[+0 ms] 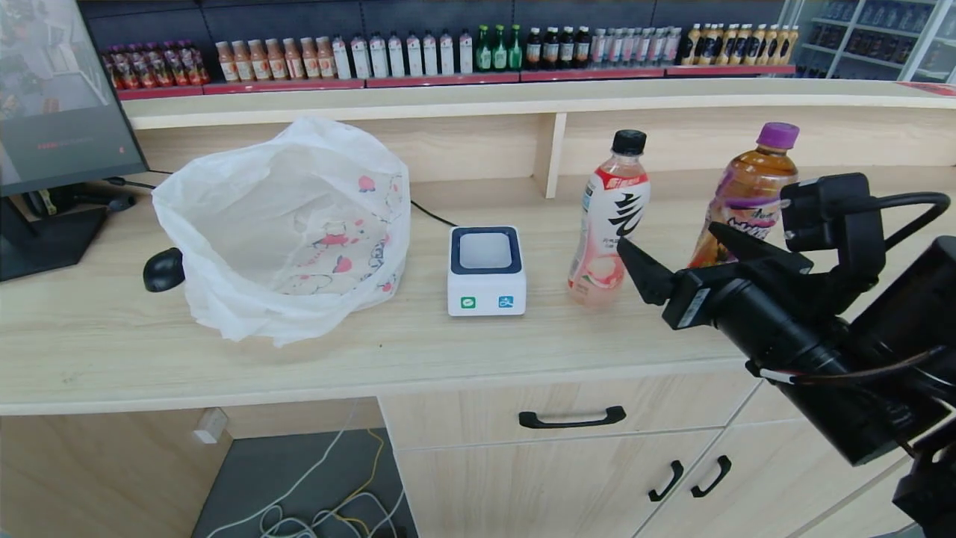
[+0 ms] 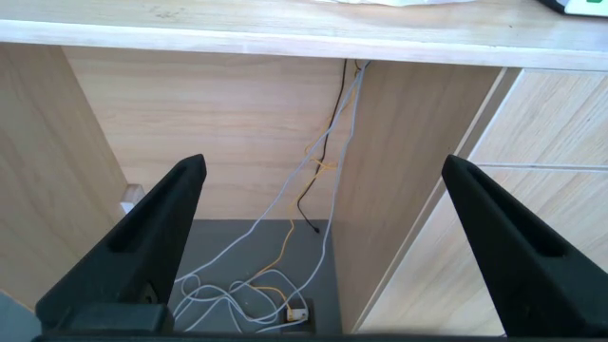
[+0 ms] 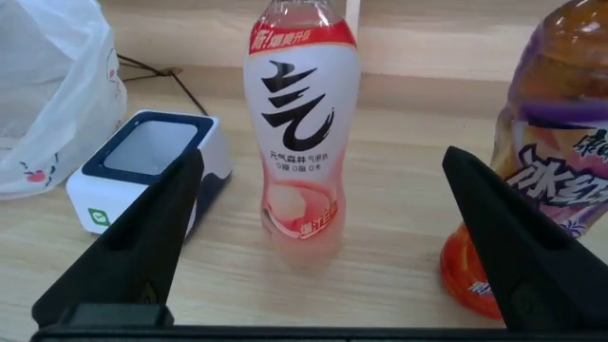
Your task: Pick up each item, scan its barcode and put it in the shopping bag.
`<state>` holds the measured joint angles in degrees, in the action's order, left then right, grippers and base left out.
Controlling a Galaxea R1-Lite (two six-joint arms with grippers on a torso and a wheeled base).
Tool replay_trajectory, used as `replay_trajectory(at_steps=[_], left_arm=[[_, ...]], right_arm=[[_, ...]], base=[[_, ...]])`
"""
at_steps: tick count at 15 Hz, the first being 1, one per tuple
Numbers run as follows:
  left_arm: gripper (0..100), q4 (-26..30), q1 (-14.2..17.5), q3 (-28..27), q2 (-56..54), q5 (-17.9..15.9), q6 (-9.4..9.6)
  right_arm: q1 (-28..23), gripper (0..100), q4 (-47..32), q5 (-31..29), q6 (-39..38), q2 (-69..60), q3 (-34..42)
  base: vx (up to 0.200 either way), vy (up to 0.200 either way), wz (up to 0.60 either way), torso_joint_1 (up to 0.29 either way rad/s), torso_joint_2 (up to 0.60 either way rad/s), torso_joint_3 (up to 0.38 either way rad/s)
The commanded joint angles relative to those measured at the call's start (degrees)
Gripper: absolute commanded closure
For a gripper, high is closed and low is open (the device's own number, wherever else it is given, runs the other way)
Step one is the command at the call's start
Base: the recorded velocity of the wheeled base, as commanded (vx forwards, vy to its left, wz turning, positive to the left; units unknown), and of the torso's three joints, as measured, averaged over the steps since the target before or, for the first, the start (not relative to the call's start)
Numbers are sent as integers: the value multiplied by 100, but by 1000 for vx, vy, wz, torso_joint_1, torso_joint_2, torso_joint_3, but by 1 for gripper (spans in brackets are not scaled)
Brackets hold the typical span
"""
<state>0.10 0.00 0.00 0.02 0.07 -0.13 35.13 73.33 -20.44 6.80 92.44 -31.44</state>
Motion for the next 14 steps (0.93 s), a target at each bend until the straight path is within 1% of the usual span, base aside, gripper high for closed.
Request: replay_trajectory(at_steps=[1,3,11,14], left_arm=[[0,-1,0,0,-2,1,-4],[0,-1,0,0,-2,1,-4],[0,-1,0,0,-2,1,-4],[0,-1,0,0,-2,1,-4]], right_arm=[[-24,0,6,5,-3,239,-20],[-103,0,15,5,-3,354,-29],[-297,0,24,-3,-3,1153,-987],[-314,0,33,-12,14,1250,-1057]], base=[[0,0,0,0,0,0],[0,0,0,0,0,0],[0,0,0,0,0,0],[0,0,0,0,0,0]])
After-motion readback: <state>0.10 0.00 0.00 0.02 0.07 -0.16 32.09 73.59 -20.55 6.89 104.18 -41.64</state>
